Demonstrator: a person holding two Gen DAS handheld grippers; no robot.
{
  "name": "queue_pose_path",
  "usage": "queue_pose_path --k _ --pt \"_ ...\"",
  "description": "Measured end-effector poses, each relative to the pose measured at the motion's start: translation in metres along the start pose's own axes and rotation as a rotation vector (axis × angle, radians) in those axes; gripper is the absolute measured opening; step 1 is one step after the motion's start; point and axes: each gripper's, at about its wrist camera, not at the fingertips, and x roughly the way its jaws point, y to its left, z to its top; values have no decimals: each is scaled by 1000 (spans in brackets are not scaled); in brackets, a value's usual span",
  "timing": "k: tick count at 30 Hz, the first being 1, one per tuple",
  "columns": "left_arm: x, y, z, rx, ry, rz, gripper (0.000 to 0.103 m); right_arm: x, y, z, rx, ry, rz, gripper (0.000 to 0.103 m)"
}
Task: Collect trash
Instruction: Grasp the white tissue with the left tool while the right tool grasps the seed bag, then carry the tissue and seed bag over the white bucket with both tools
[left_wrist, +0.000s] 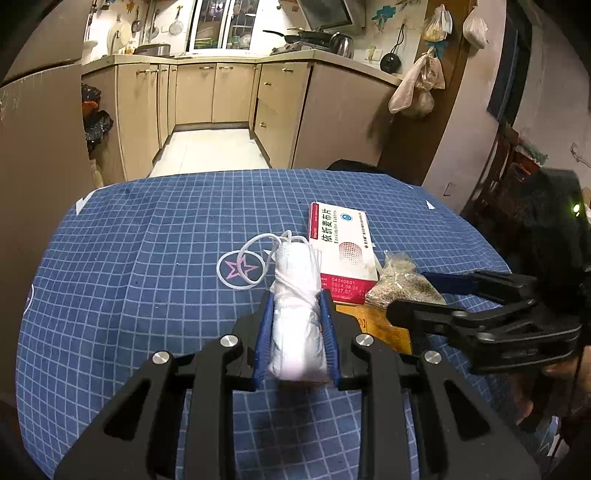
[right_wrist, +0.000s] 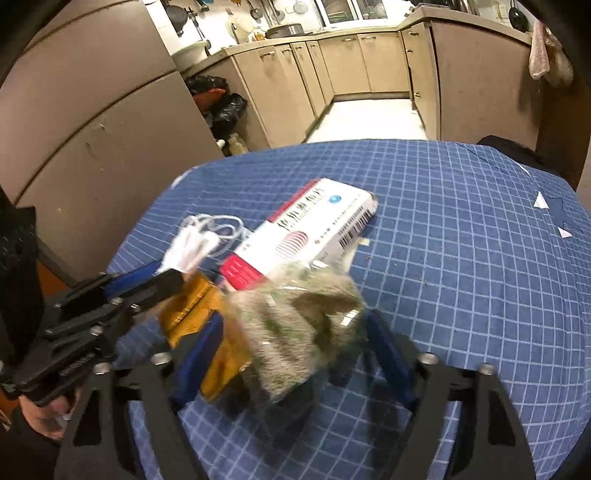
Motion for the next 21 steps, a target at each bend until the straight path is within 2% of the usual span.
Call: queue_pose_path --k 4,8,14,21 --pt "0 0 -2 1 -2 -2 24 -3 -5 -5 11 -22 12 63" --pt "-4 -2 -4 -3 -14 2 24 -15 -5 -10 0 -57 -6 50" --pt "-21 -5 -8 -12 -49 29 24 -57 -5 -25 -9 -155 -69 48" --pt "-67 -26 -17 3 -142 44 24 -125 6 -48 -48 -292 -200 48"
